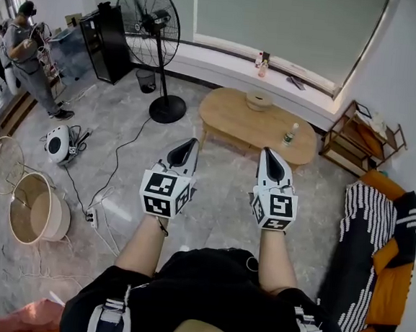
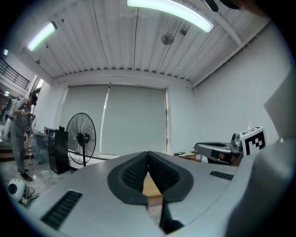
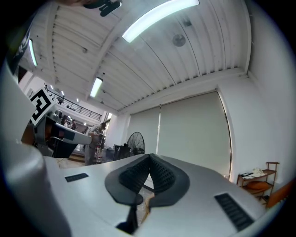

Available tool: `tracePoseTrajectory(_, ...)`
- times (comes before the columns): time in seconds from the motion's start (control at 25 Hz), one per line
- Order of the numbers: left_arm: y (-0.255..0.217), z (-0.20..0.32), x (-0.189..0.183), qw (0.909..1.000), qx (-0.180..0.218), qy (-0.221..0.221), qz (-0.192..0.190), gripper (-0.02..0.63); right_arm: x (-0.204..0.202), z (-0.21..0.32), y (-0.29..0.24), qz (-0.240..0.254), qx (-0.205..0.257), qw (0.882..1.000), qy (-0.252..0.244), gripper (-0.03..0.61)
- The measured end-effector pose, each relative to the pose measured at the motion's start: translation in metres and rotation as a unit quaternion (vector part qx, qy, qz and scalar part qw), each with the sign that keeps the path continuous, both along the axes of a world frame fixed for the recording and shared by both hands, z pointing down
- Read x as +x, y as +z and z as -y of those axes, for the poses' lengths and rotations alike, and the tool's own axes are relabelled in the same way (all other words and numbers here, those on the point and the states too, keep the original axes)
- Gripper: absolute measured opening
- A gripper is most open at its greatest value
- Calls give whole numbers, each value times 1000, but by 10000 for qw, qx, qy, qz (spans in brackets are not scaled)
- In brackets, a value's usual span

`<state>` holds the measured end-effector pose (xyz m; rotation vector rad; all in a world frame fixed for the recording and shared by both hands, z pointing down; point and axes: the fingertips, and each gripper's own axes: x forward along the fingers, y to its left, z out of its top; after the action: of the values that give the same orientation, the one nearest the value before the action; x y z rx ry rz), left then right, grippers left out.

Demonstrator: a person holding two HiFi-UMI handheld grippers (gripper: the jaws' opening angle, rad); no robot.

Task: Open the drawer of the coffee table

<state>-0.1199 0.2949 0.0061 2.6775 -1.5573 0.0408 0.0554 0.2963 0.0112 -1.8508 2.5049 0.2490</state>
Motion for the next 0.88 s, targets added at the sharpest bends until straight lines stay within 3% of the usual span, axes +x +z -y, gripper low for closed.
tracePoseTrajectory(0.28,6,13,-19,10000,35,37,3,21,-8,13,3,-77,40,9999,139,15)
tracePoseTrajectory(0.52,16,44,-12,9999,36,63,128,21,-1,50,16,69,1,9999,138,15)
tracePoseTrajectory(0.88,27,188,-3,9996,48,-90,273,21,8,198,31,132,54,9999,29,15)
